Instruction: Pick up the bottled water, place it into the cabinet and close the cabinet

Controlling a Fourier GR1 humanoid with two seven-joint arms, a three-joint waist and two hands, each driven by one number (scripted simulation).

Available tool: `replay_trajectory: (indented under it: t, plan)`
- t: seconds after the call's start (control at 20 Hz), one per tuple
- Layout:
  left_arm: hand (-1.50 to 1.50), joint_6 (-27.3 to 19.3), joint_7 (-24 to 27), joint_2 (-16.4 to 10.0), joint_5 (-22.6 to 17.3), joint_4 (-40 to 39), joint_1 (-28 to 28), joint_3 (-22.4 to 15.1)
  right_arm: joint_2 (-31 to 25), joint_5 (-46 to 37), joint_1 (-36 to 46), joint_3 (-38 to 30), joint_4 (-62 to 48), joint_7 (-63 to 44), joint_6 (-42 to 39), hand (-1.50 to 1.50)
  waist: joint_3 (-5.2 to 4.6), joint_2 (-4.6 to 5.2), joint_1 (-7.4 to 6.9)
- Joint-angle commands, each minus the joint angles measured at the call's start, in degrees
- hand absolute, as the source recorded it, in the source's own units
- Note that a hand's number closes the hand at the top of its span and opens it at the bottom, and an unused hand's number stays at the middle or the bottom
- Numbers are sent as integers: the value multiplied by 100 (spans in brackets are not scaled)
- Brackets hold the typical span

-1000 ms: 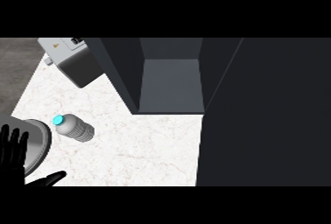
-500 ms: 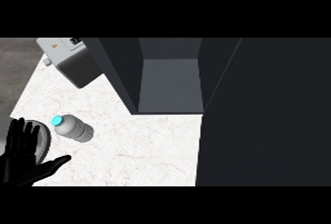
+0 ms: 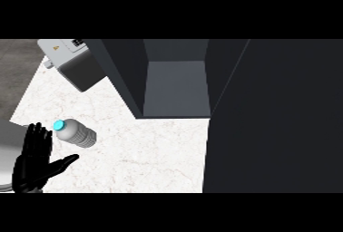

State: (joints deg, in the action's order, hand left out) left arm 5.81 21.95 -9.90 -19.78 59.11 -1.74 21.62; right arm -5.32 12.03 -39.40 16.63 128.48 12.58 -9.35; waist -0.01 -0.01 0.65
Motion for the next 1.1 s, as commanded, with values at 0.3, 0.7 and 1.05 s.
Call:
replay_trajectory:
  t: [0.3, 0.7, 1.05]
  plan:
    - [-150, 848, 813, -466, -227, -2314, -937, 369, -238, 257, -418, -214, -96, 471, -324, -150, -7, 9, 60]
    - [-150, 1148, 1581, -736, -28, -3758, -1607, 378, -37, -165, -290, 235, 10, 319, 7, -150, -9, 14, 39]
    - [-150, 1482, 1906, -734, -2, -4639, -2057, 425, 251, -476, 374, 465, -379, -4, 390, -150, -21, 49, 66]
